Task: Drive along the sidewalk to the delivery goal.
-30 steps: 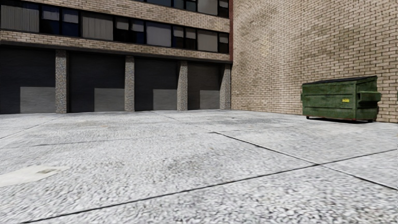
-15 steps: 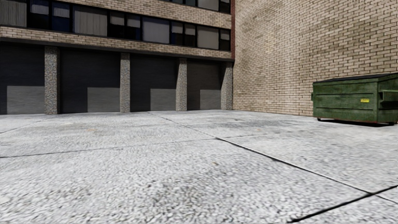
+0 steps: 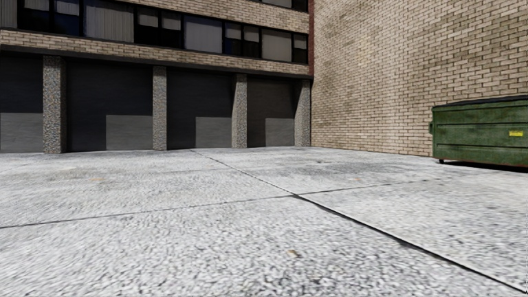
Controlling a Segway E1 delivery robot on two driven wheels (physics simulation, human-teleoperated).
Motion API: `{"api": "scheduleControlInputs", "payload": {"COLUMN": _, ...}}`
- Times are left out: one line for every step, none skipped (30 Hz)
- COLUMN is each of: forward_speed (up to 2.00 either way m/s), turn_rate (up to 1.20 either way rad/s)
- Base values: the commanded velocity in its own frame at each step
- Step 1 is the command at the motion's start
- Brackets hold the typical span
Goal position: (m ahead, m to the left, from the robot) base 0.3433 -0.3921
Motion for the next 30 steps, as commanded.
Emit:
{"api": "scheduleControlInputs", "payload": {"forward_speed": 1.38, "turn_rate": 0.00}}
{"api": "scheduleControlInputs", "payload": {"forward_speed": 1.38, "turn_rate": 0.00}}
{"api": "scheduleControlInputs", "payload": {"forward_speed": 1.32, "turn_rate": -0.17}}
{"api": "scheduleControlInputs", "payload": {"forward_speed": 1.26, "turn_rate": -0.26}}
{"api": "scheduleControlInputs", "payload": {"forward_speed": 1.22, "turn_rate": -0.29}}
{"api": "scheduleControlInputs", "payload": {"forward_speed": 1.22, "turn_rate": -0.29}}
{"api": "scheduleControlInputs", "payload": {"forward_speed": 1.18, "turn_rate": -0.26}}
{"api": "scheduleControlInputs", "payload": {"forward_speed": 1.15, "turn_rate": 0.00}}
{"api": "scheduleControlInputs", "payload": {"forward_speed": 1.13, "turn_rate": 0.00}}
{"api": "scheduleControlInputs", "payload": {"forward_speed": 1.13, "turn_rate": 0.00}}
{"api": "scheduleControlInputs", "payload": {"forward_speed": 1.11, "turn_rate": 0.00}}
{"api": "scheduleControlInputs", "payload": {"forward_speed": 1.08, "turn_rate": 0.00}}
{"api": "scheduleControlInputs", "payload": {"forward_speed": 1.03, "turn_rate": 0.00}}
{"api": "scheduleControlInputs", "payload": {"forward_speed": 1.03, "turn_rate": 0.00}}
{"api": "scheduleControlInputs", "payload": {"forward_speed": 0.51, "turn_rate": 0.00}}
{"api": "scheduleControlInputs", "payload": {"forward_speed": 0.00, "turn_rate": 0.00}}
{"api": "scheduleControlInputs", "payload": {"forward_speed": 0.00, "turn_rate": 0.00}}
{"api": "scheduleControlInputs", "payload": {"forward_speed": 0.00, "turn_rate": 0.00}}
{"api": "scheduleControlInputs", "payload": {"forward_speed": 0.00, "turn_rate": 0.00}}
{"api": "scheduleControlInputs", "payload": {"forward_speed": 0.00, "turn_rate": 0.00}}
{"api": "scheduleControlInputs", "payload": {"forward_speed": 0.00, "turn_rate": 0.00}}
{"api": "scheduleControlInputs", "payload": {"forward_speed": 0.00, "turn_rate": 0.00}}
{"api": "scheduleControlInputs", "payload": {"forward_speed": 0.00, "turn_rate": 0.00}}
{"api": "scheduleControlInputs", "payload": {"forward_speed": 0.00, "turn_rate": 0.00}}
{"api": "scheduleControlInputs", "payload": {"forward_speed": 0.00, "turn_rate": 0.00}}
{"api": "scheduleControlInputs", "payload": {"forward_speed": 0.00, "turn_rate": 0.00}}
{"api": "scheduleControlInputs", "payload": {"forward_speed": 0.00, "turn_rate": 0.00}}
{"api": "scheduleControlInputs", "payload": {"forward_speed": 0.00, "turn_rate": 0.00}}
{"api": "scheduleControlInputs", "payload": {"forward_speed": 0.00, "turn_rate": 0.00}}
{"api": "scheduleControlInputs", "payload": {"forward_speed": 0.00, "turn_rate": 0.00}}
